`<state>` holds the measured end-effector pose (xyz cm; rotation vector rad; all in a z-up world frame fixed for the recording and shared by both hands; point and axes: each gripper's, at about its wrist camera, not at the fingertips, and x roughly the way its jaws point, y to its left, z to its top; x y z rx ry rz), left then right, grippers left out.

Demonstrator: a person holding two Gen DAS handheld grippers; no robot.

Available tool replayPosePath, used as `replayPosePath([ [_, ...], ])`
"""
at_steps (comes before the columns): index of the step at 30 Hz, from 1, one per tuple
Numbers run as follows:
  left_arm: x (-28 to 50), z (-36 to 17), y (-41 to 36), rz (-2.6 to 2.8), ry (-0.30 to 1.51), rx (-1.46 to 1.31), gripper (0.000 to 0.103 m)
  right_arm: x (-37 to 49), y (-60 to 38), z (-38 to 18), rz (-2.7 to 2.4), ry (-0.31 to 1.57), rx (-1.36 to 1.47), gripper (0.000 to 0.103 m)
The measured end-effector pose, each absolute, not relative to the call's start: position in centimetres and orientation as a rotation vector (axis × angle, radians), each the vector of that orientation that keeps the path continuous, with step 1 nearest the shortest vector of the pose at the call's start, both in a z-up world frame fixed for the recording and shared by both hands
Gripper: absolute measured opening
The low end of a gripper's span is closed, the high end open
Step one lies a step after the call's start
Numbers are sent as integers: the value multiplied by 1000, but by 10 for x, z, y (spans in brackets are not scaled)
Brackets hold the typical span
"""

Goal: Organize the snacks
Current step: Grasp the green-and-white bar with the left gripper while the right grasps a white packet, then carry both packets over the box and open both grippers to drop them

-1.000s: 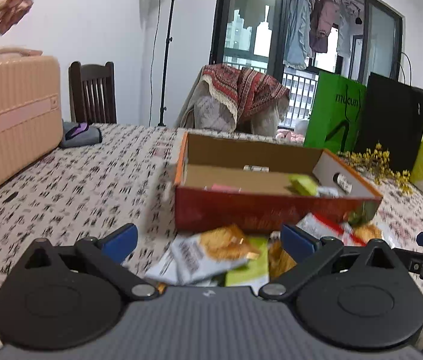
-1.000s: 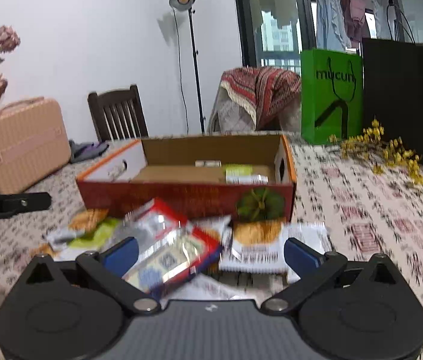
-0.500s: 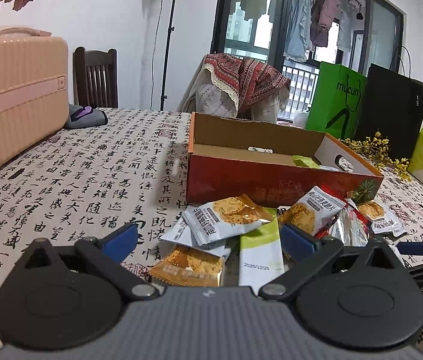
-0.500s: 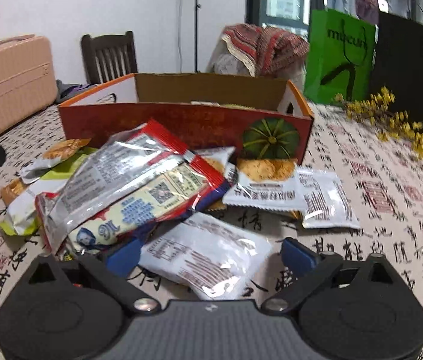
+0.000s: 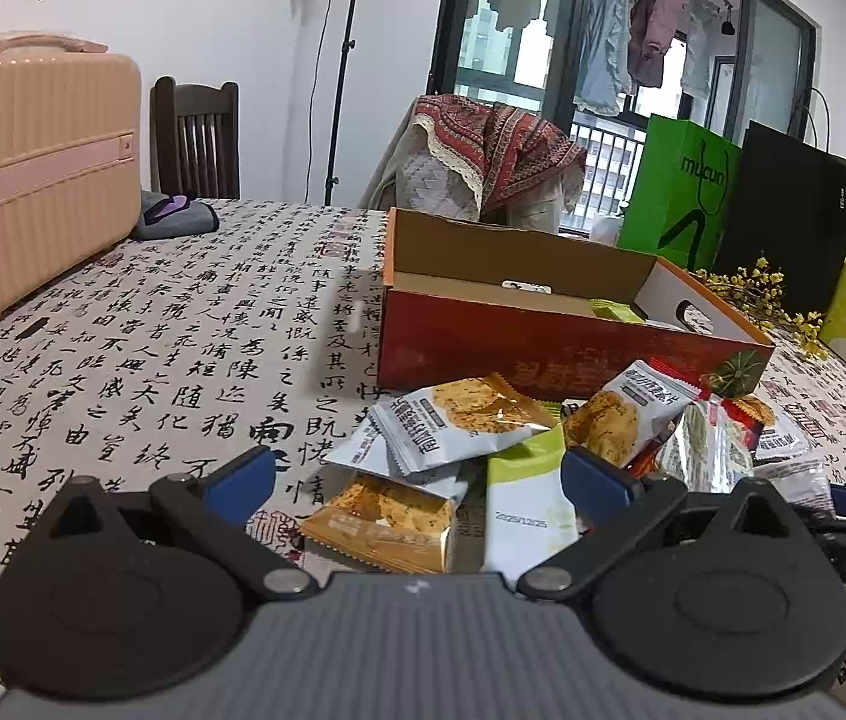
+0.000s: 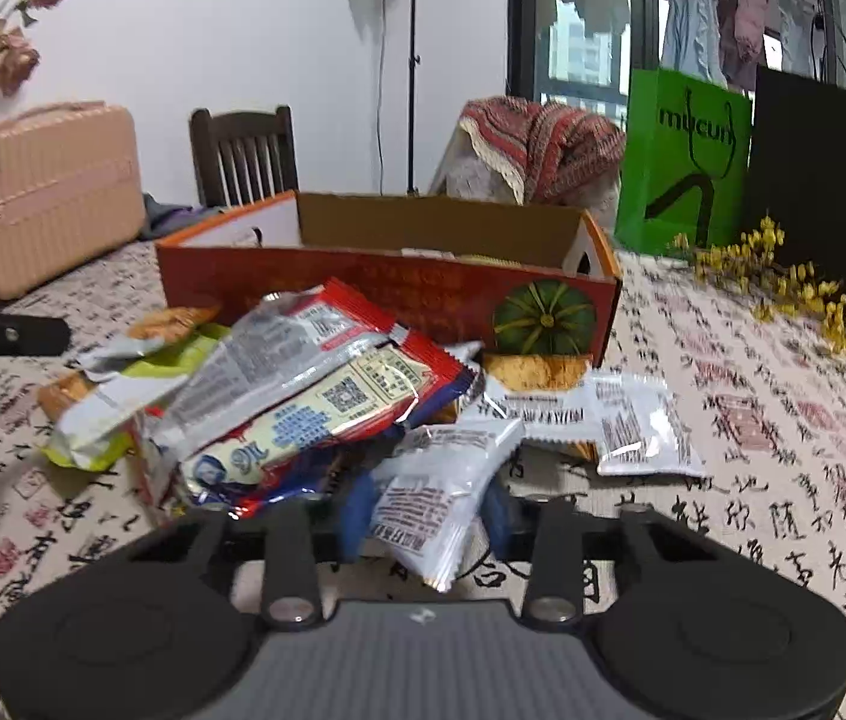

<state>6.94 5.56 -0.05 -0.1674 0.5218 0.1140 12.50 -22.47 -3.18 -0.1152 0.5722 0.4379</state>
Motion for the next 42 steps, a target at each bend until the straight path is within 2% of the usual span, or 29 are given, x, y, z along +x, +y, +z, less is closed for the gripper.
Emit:
replayPosePath([
  [6, 69, 0, 54, 110, 525, -165, 103, 114, -232, -16, 453, 495, -82, 13],
  [22, 91, -10, 23, 66, 574, -93, 101, 109, -251, 0, 438, 426, -19, 12],
  [26, 102, -15, 13, 53, 601, -60, 73, 108, -252, 1, 446, 420, -14, 12],
  [31, 111, -22, 5, 40, 628, -40, 60, 108, -254, -1, 449, 425, -8, 12],
  [34, 115, -25, 5, 13, 648, -52, 46, 110, -255, -2, 449, 428, -4, 12],
  [42, 122, -30, 6, 13, 686, -56, 41, 113, -255, -5, 462, 435, 6, 12],
])
